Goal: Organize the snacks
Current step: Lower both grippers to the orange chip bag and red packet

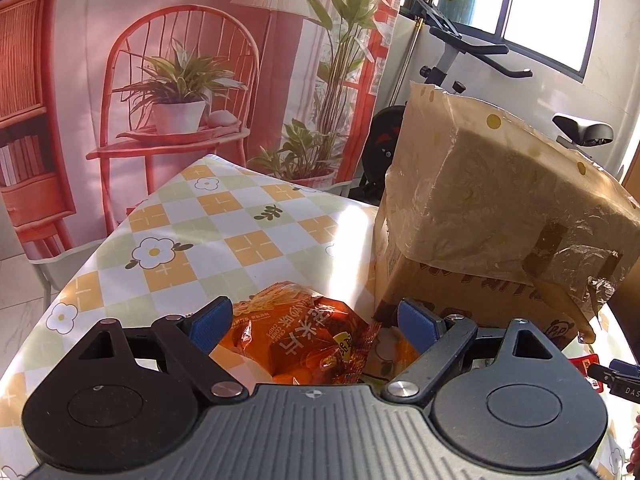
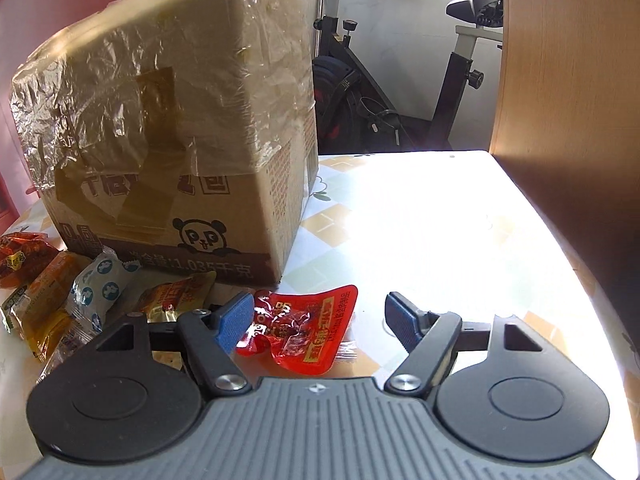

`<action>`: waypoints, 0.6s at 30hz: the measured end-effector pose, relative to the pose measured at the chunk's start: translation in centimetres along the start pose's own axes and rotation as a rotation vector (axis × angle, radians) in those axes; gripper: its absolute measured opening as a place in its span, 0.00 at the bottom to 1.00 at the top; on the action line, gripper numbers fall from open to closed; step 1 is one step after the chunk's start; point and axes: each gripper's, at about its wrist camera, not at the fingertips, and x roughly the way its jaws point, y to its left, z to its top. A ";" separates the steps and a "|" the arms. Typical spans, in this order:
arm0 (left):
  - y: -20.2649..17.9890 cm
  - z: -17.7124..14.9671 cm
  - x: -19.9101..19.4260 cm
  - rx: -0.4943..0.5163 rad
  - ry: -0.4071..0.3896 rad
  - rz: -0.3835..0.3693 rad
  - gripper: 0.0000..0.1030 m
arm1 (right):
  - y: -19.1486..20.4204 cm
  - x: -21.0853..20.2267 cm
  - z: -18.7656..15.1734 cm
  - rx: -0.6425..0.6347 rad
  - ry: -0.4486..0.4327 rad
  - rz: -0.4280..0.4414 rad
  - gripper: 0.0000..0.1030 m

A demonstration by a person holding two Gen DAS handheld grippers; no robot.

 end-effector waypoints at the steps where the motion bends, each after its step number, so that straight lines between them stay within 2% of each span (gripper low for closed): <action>1: -0.1 -0.1 0.0 0.004 0.002 0.000 0.88 | -0.2 0.5 -0.1 0.007 0.012 -0.002 0.73; 4: -0.2 -0.1 0.0 0.011 0.006 -0.001 0.88 | -0.5 1.8 -0.3 0.033 0.050 -0.002 0.73; 8: -0.1 -0.1 0.2 0.015 0.011 0.005 0.88 | 0.2 2.9 -0.6 0.017 0.084 0.020 0.63; 11: -0.1 -0.2 0.5 0.020 0.016 0.012 0.88 | 0.8 2.9 -0.8 -0.007 0.068 0.009 0.59; 12: -0.1 -0.2 0.6 0.022 0.019 0.014 0.88 | 0.8 2.9 -0.8 -0.003 0.067 0.010 0.57; 13: -0.1 -0.3 0.6 0.023 0.022 0.016 0.88 | 0.8 2.9 -0.8 -0.004 0.064 0.007 0.50; 14: 0.0 -0.3 0.7 0.023 0.025 0.018 0.87 | 0.9 2.8 -0.8 -0.010 0.061 0.006 0.38; 16: 0.1 -0.4 0.8 0.024 0.027 0.020 0.87 | 1.0 2.5 -0.6 -0.002 0.062 0.035 0.37; 18: 0.3 -0.5 0.9 0.032 0.031 0.022 0.87 | 1.3 1.8 -0.5 0.002 0.040 0.069 0.32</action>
